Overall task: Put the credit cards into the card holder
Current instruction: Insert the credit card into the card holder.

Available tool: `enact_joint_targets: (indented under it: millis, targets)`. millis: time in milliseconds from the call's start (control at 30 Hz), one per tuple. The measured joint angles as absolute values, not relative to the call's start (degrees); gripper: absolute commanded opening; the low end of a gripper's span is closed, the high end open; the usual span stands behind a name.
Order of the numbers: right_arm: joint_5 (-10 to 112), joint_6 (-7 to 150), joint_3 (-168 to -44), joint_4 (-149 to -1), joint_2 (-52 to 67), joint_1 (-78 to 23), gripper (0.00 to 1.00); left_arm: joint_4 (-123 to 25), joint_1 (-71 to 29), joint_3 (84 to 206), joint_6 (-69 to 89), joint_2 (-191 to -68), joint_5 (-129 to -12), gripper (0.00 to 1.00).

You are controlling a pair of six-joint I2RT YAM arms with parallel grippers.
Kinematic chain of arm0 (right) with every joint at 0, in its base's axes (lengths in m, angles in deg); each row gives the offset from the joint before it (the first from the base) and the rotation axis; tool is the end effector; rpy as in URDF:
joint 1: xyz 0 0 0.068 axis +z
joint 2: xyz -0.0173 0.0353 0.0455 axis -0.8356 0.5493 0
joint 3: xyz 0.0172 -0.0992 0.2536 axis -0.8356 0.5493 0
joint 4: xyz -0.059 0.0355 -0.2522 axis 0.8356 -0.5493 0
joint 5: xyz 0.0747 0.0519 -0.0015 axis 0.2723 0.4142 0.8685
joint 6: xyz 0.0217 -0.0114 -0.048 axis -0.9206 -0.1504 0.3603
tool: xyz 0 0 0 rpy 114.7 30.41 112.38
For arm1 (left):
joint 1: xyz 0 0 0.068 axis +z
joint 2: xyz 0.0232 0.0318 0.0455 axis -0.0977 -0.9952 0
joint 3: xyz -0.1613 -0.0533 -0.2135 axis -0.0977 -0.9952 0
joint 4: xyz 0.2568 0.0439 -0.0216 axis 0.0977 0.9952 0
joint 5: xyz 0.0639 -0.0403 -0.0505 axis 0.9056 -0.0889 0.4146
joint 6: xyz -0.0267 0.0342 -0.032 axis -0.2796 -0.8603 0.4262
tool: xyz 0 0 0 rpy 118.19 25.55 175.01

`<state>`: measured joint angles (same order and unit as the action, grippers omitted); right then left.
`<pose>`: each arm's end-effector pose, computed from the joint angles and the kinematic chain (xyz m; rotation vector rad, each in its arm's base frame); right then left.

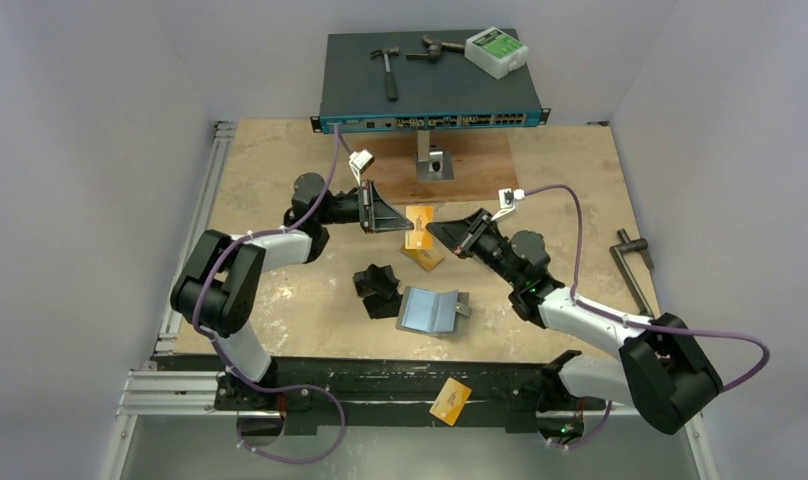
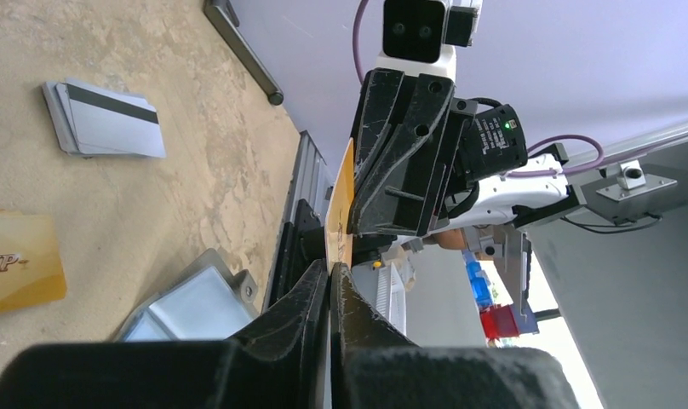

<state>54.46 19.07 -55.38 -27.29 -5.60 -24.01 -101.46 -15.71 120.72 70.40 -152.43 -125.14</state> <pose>0.2068 0.1406 0.2416 0.2184 1.6680 1.4043 0.3155 -0.1572 0.2309 0.2854 1.9518 -1.9804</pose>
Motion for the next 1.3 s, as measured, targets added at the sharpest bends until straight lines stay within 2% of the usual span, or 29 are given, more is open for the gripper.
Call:
enact_joint_targets:
  millis: [333,467,500,533,600,633,700,833,1033,1300]
  targets:
    - [58.33,19.86,-57.33,-27.18,-3.42,-24.06,0.11,-104.35,-15.41,120.74,72.91,-152.43,-126.89,0.01]
    - [61.3,19.0,-58.73,-24.12,0.19,-24.06,0.02,-105.55,-15.34,120.74,74.03,-152.45,-127.24,0.01]
    - [61.91,18.63,-58.73,-23.11,0.67,-24.06,0.0,-105.77,-15.34,120.74,74.22,-152.45,-127.35,0.04]
    - [62.41,18.24,-58.73,-22.32,0.89,-24.08,0.0,-105.92,-15.34,120.74,74.31,-152.45,-127.46,0.11]
    - [62.83,17.82,-58.73,-21.6,0.85,-24.08,0.0,-105.92,-15.34,120.74,74.48,-152.43,-127.52,0.34]
    - [63.03,17.71,-58.73,-21.47,0.69,-24.03,0.0,-105.68,-15.36,120.74,74.29,-152.43,-127.52,0.4]
    - [63.62,17.69,-58.71,-22.13,-0.25,-23.95,0.0,-102.47,-15.43,120.74,72.58,-151.77,-127.41,0.45]
    - [62.13,19.16,-58.62,-32.34,-7.24,-23.34,0.0,-84.87,-15.62,121.44,59.84,-146.88,-125.14,0.48]
    - [60.27,22.24,-58.62,-52.92,-16.05,-19.73,0.0,-53.77,-19.03,129.33,33.0,-140.5,-117.29,0.48]
    - [62.83,25.17,-56.06,-71.02,-10.5,-19.34,0.0,-32.87,-28.37,130.6,-4.03,-140.76,-107.22,0.47]
